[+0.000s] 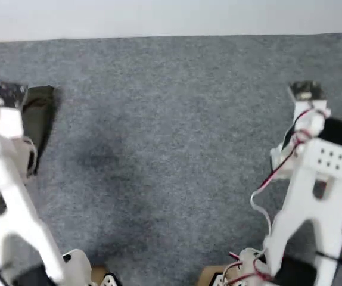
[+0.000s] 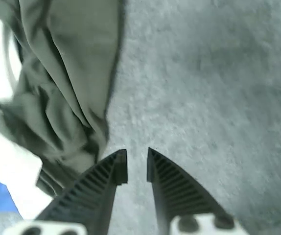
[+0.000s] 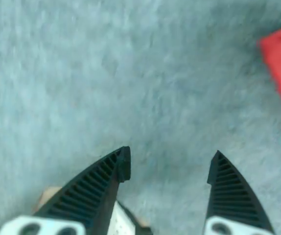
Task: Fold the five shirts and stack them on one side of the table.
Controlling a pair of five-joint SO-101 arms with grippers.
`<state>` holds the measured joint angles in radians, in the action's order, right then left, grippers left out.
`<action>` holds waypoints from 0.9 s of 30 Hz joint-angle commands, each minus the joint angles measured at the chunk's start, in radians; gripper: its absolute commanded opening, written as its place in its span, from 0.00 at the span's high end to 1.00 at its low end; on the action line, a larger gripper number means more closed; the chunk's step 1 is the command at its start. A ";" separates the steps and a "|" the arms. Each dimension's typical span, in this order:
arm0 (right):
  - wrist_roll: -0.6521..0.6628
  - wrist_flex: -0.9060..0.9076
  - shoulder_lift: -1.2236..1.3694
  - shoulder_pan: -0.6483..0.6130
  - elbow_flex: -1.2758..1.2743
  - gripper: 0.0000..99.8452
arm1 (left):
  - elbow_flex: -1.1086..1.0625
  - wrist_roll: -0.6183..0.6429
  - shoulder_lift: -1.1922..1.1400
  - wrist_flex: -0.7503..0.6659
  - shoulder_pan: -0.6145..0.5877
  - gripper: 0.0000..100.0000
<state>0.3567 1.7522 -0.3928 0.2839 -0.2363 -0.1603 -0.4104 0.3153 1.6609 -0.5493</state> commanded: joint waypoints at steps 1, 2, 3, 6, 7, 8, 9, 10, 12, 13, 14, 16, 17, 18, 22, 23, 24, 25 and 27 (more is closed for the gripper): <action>0.011 0.041 -0.117 -0.010 -0.118 0.74 | 0.259 -0.046 -0.233 0.023 -0.008 0.90; 0.011 0.041 -0.130 -0.010 -0.146 0.74 | 0.314 -0.075 -0.296 0.037 -0.009 0.89; 0.011 0.041 -0.137 -0.008 -0.170 0.74 | 0.369 -0.097 -0.361 0.049 -0.011 0.87; 0.011 0.038 -0.143 -0.008 -0.215 0.74 | 0.526 -0.112 -0.529 0.060 -0.043 0.83; 0.009 0.038 -0.143 -0.008 -0.224 0.74 | 0.579 -0.114 -0.585 0.060 -0.058 0.81; 0.008 0.036 -0.143 -0.008 -0.230 0.74 | 0.631 -0.114 -0.635 0.060 -0.077 0.79; 0.008 0.036 -0.143 -0.008 -0.235 0.74 | 0.680 -0.115 -0.687 0.060 -0.094 0.77; 0.006 0.036 -0.143 -0.008 -0.239 0.74 | 0.730 -0.117 -0.740 0.060 -0.109 0.76; 0.006 0.036 -0.143 -0.008 -0.244 0.74 | 0.825 -0.153 -0.842 0.060 -0.137 0.74; 0.006 0.038 -0.143 -0.008 -0.245 0.74 | 0.866 -0.173 -0.893 0.057 -0.147 0.74; 0.006 0.038 -0.143 -0.008 -0.245 0.74 | 0.911 -0.190 -0.947 0.057 -0.155 0.74; 0.006 0.038 -0.143 -0.008 -0.245 0.74 | 0.990 -0.207 -1.053 0.057 -0.157 0.74; 0.006 0.038 -0.143 -0.008 -0.245 0.74 | 1.029 -0.209 -1.106 0.057 -0.157 0.74; 0.006 0.038 -0.143 -0.008 -0.245 0.74 | 1.070 -0.210 -1.158 0.057 -0.153 0.74; 0.005 0.038 -0.143 -0.008 -0.245 0.74 | 1.218 -0.210 -1.346 0.061 -0.152 0.75; 0.005 0.038 -0.147 -0.008 -0.245 0.74 | 1.248 -0.209 -1.386 0.063 -0.152 0.77; 0.005 0.038 -0.150 -0.008 -0.245 0.74 | 1.277 -0.209 -1.421 0.063 -0.152 0.80; 0.005 0.038 -0.150 -0.008 -0.245 0.74 | 1.300 -0.210 -1.450 0.064 -0.150 0.83; 0.005 0.039 -0.151 -0.008 -0.245 0.74 | 1.345 -0.212 -1.485 0.092 -0.146 0.90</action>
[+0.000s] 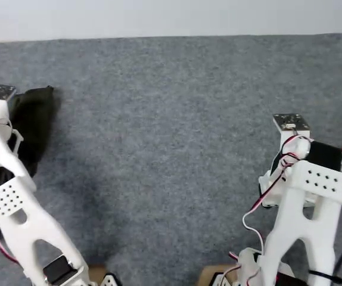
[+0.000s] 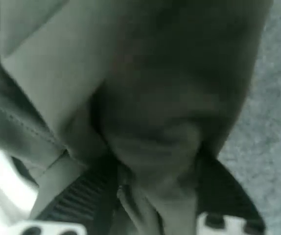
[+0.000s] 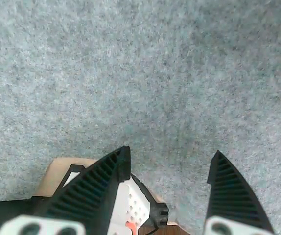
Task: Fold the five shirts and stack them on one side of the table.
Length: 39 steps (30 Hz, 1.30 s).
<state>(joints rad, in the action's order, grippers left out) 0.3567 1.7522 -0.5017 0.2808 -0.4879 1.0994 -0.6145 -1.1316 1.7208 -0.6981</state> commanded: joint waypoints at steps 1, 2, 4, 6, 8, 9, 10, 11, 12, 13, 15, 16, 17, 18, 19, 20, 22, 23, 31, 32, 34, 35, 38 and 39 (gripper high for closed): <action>0.005 0.039 -0.042 -0.005 0.006 0.74 | 0.101 -0.008 -0.044 0.034 0.012 0.94; 0.005 0.039 -0.042 -0.005 0.006 0.74 | 0.110 -0.006 -0.043 0.034 0.017 0.98; 0.005 0.041 -0.042 -0.004 0.005 0.74 | 0.119 -0.003 -0.023 0.034 0.025 0.99; 0.005 0.041 -0.042 -0.004 0.005 0.74 | 0.120 0.005 0.020 0.034 0.029 1.00; 0.005 0.041 -0.042 -0.004 0.005 0.74 | 0.120 0.041 0.078 0.034 0.041 1.00; 0.005 0.041 -0.042 -0.004 0.005 0.74 | 0.119 0.057 0.114 0.034 0.049 1.00; 0.005 0.041 -0.042 -0.004 0.005 0.74 | 0.117 0.071 0.150 0.034 0.060 1.00; 0.005 0.041 -0.042 -0.004 0.005 0.74 | 0.116 0.083 0.189 0.034 0.071 1.00; 0.005 0.041 -0.042 -0.004 0.005 0.74 | 0.116 0.098 0.229 0.034 0.081 1.00; 0.005 0.041 -0.042 -0.004 0.005 0.74 | 0.114 0.120 0.270 0.034 0.097 1.00; 0.005 0.041 -0.042 -0.004 0.005 0.74 | 0.114 0.161 0.347 0.034 0.135 1.00; 0.005 0.041 -0.042 -0.004 0.005 0.74 | 0.114 0.183 0.382 0.034 0.160 1.00; 0.005 0.041 -0.042 -0.004 0.005 0.74 | 0.114 0.209 0.417 0.034 0.187 1.00; 0.005 0.041 -0.042 -0.004 0.005 0.74 | 0.114 0.238 0.448 0.034 0.215 1.00; 0.005 0.041 -0.042 -0.004 0.005 0.74 | 0.114 0.267 0.477 0.034 0.249 1.00; 0.005 0.041 -0.042 -0.004 0.005 0.74 | 0.114 0.293 0.502 0.034 0.285 1.00; 0.005 0.041 -0.042 -0.004 0.005 0.74 | 0.114 0.338 0.545 0.034 0.367 1.00; 0.005 0.041 -0.042 -0.004 0.005 0.74 | 0.114 0.356 0.560 0.034 0.410 1.00; 0.006 0.041 -0.042 -0.004 0.005 0.74 | 0.051 0.451 0.575 0.032 0.778 1.00; 0.006 0.041 -0.042 -0.004 0.005 0.74 | 0.025 0.451 0.575 0.031 0.827 1.00; 0.006 0.041 -0.042 -0.004 0.005 0.74 | -0.039 0.451 0.575 0.031 0.916 1.00; 0.006 0.041 -0.042 -0.004 0.005 0.74 | -0.074 0.450 0.575 0.031 0.961 1.00; 0.008 0.041 -0.044 -0.004 0.005 0.74 | -0.200 0.442 0.575 0.017 1.073 1.00; 0.009 0.041 -0.044 -0.004 0.005 0.74 | -0.242 0.442 0.575 0.005 1.097 0.99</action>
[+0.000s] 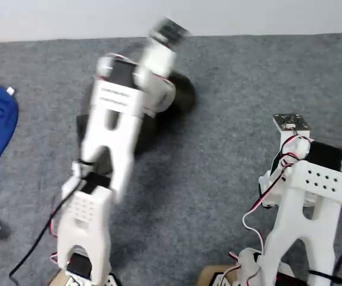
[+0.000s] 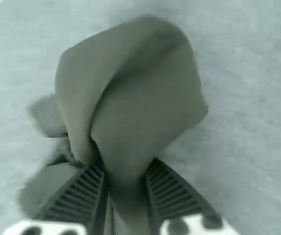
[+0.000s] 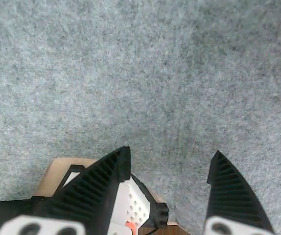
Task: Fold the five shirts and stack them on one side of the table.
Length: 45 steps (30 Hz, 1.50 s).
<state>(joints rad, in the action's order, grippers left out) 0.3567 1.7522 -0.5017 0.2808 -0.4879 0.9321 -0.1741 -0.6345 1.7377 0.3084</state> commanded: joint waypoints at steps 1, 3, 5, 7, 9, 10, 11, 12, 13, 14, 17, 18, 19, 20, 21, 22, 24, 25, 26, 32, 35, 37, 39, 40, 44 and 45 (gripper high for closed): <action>0.009 0.041 -0.044 -0.004 0.005 0.74 | -0.108 0.002 0.078 -0.025 0.109 0.98; 0.009 0.041 -0.044 -0.004 0.005 0.74 | -0.153 -0.002 0.083 -0.040 0.127 0.91; 0.009 0.041 -0.044 -0.004 0.005 0.74 | -0.145 0.003 0.089 -0.041 0.123 0.85; 0.009 0.041 -0.044 -0.004 0.005 0.74 | -0.102 -0.003 0.091 -0.034 0.112 0.82; 0.011 0.041 -0.044 -0.008 0.005 0.73 | -0.027 -0.034 0.091 0.005 0.100 0.80; 0.011 0.041 -0.044 -0.010 0.006 0.73 | 0.010 -0.055 0.091 0.018 0.095 0.80; 0.011 0.041 -0.044 -0.010 0.008 0.73 | 0.044 -0.063 0.094 0.018 0.091 0.80; 0.008 0.041 -0.044 -0.010 0.009 0.73 | 0.073 -0.064 0.104 0.018 0.074 0.80; 0.006 0.041 -0.044 -0.010 0.011 0.73 | 0.094 -0.068 0.124 0.018 0.060 0.80; 0.005 0.041 -0.044 -0.010 0.012 0.73 | 0.108 -0.071 0.146 0.018 0.048 0.79; -0.028 0.036 -0.044 -0.010 0.015 0.73 | 0.122 -0.077 0.227 0.017 0.009 0.77; -0.061 0.036 -0.042 -0.010 0.023 0.73 | 0.119 -0.075 0.256 0.017 -0.008 0.77; -0.092 0.036 -0.036 -0.012 0.038 0.74 | 0.117 -0.074 0.279 0.017 -0.031 0.77; -0.114 0.036 -0.035 -0.012 0.060 0.74 | 0.114 -0.066 0.301 0.017 -0.058 0.77; -0.117 0.035 -0.035 -0.012 0.081 0.74 | 0.104 -0.048 0.321 0.017 -0.092 0.77; -0.110 0.035 -0.033 -0.016 0.103 0.74 | 0.090 -0.035 0.338 0.015 -0.129 0.77; -0.101 0.033 -0.031 -0.056 0.150 0.74 | 0.058 -0.018 0.356 0.015 -0.201 0.77; -0.103 0.025 -0.031 -0.087 0.169 0.74 | 0.036 -0.018 0.364 0.015 -0.241 0.77; -0.103 0.013 -0.031 -0.124 0.184 0.74 | 0.013 -0.018 0.368 0.015 -0.278 0.78; -0.107 -0.077 0.035 -0.367 0.210 0.74 | -0.142 -0.023 0.370 0.015 -0.476 0.81; -0.107 -0.125 0.136 -0.450 0.212 0.74 | -0.214 -0.025 0.370 0.017 -0.560 0.81; -0.104 -0.139 0.202 -0.503 0.249 0.74 | -0.249 -0.026 0.370 0.017 -0.623 0.81; -0.104 -0.139 0.268 -0.555 0.324 0.74 | -0.277 -0.032 0.370 0.017 -0.689 0.81; -0.103 -0.137 0.298 -0.579 0.368 0.74 | -0.288 -0.046 0.370 0.017 -0.721 0.81; -0.101 -0.107 0.435 -0.670 0.563 0.74 | -0.331 -0.077 0.370 0.017 -0.838 0.81; -0.101 -0.093 0.475 -0.690 0.609 0.73 | -0.341 -0.084 0.370 0.017 -0.862 0.81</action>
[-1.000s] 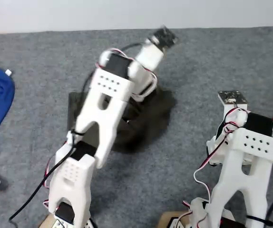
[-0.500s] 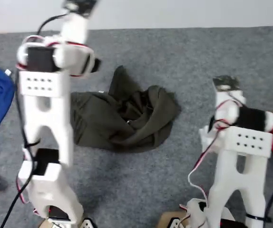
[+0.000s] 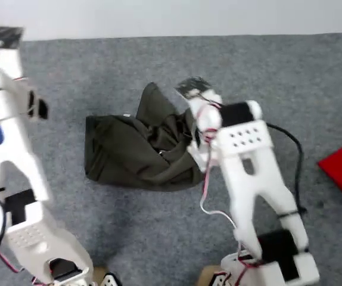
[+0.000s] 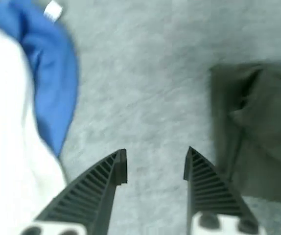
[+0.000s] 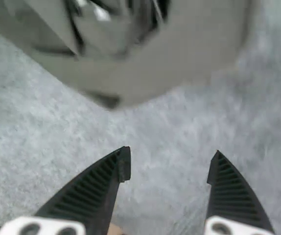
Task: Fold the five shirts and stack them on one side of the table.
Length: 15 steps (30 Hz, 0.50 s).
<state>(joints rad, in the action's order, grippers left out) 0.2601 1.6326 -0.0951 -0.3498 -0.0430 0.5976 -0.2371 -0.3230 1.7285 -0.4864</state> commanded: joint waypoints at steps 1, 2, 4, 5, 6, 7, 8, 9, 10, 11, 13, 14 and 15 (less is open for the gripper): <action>-0.003 0.041 0.107 -0.076 0.209 0.73 | -0.019 -0.032 0.058 0.026 -0.087 0.81; 0.006 0.050 0.150 -0.087 0.249 0.73 | -0.031 -0.041 0.058 0.026 -0.104 0.81; 0.048 0.051 0.236 -0.093 0.315 0.73 | -0.053 -0.054 0.058 0.026 -0.130 0.81; 0.061 0.048 0.277 -0.093 0.344 0.73 | -0.061 -0.054 0.058 0.026 -0.140 0.81; 0.068 0.045 0.320 -0.090 0.377 0.73 | -0.067 -0.054 0.058 0.026 -0.146 0.81; 0.066 0.044 0.361 -0.077 0.411 0.73 | -0.070 -0.054 0.058 0.026 -0.150 0.81; 0.066 0.045 0.400 -0.067 0.448 0.73 | -0.074 -0.054 0.058 0.026 -0.155 0.81; 0.066 0.050 0.438 -0.056 0.489 0.73 | -0.074 -0.054 0.058 0.026 -0.158 0.81; 0.066 0.050 0.472 -0.039 0.523 0.73 | -0.074 -0.054 0.058 0.026 -0.163 0.81; 0.064 0.051 0.501 -0.021 0.554 0.74 | -0.074 -0.054 0.058 0.026 -0.164 0.81; 0.041 0.051 0.553 0.012 0.611 0.74 | -0.074 -0.054 0.058 0.026 -0.164 0.81; 0.023 0.051 0.578 0.024 0.640 0.74 | -0.077 -0.054 0.055 0.026 -0.164 0.81; 0.009 0.050 0.601 0.033 0.660 0.74 | -0.085 -0.054 0.055 0.025 -0.164 0.81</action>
<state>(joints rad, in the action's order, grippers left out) 0.3046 1.6724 0.4818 -0.3575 0.5125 0.5178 -0.2831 -0.3230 1.7285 -0.6490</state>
